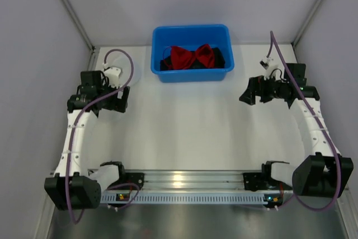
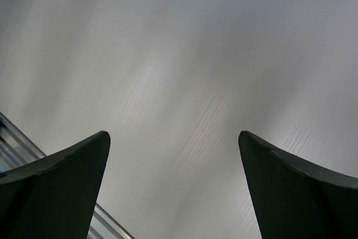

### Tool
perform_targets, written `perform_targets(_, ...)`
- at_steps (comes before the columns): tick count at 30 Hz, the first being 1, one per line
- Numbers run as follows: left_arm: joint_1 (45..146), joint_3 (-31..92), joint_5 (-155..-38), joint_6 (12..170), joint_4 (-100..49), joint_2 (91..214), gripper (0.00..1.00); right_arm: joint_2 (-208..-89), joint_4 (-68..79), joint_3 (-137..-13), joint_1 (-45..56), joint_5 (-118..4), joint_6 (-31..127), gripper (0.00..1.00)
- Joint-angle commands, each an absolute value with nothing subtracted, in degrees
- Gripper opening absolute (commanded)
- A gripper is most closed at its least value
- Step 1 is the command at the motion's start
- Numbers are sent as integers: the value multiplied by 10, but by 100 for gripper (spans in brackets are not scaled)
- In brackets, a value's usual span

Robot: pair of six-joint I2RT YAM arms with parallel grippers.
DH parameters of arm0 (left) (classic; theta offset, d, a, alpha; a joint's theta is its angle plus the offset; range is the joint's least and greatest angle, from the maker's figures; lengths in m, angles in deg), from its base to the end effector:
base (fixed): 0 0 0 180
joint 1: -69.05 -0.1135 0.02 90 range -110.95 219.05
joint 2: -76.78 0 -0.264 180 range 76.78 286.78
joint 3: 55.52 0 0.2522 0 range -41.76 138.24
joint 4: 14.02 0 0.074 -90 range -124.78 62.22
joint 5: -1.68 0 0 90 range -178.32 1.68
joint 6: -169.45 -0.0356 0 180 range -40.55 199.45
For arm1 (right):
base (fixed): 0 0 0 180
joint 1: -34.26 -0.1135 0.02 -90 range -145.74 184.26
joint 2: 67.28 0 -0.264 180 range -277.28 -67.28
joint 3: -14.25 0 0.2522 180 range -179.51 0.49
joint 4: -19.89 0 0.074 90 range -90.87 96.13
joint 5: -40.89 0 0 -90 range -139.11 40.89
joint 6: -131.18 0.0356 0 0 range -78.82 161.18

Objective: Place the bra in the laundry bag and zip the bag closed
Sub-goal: Adjust the laundry bag at the center of the board.

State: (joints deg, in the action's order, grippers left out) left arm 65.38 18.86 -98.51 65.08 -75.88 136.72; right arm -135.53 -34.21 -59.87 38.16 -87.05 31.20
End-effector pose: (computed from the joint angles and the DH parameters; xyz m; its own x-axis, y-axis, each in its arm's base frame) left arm 0.2058 0.0069 0.3246 -0.6978 0.2000 -0.6878 0.2371 0.9706 0.0417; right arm 0.2420 0.0054 0.3084 -0.6713 -0.0912 -0.7355 -0.4786 0.8111 0.3362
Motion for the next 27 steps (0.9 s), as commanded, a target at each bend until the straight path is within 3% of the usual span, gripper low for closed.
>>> perform_targets(1, 652, 278, -918, 542, -765, 1453, 98, -1365, -355, -609, 380, -890, 295, 99)
perform_targets(10, 504, 519, -1056, 359, -863, 1713, 98, -1377, -365, -616, 369, -900, 287, 99)
perform_targets(14, 462, 565, -1125, 297, -907, 1773, 98, -1380, -372, -616, 367, -900, 281, 99)
perform_targets(27, 423, 504, -1304, 219, -908, 1835, 95, -1387, -376, -616, 366, -893, 278, 99)
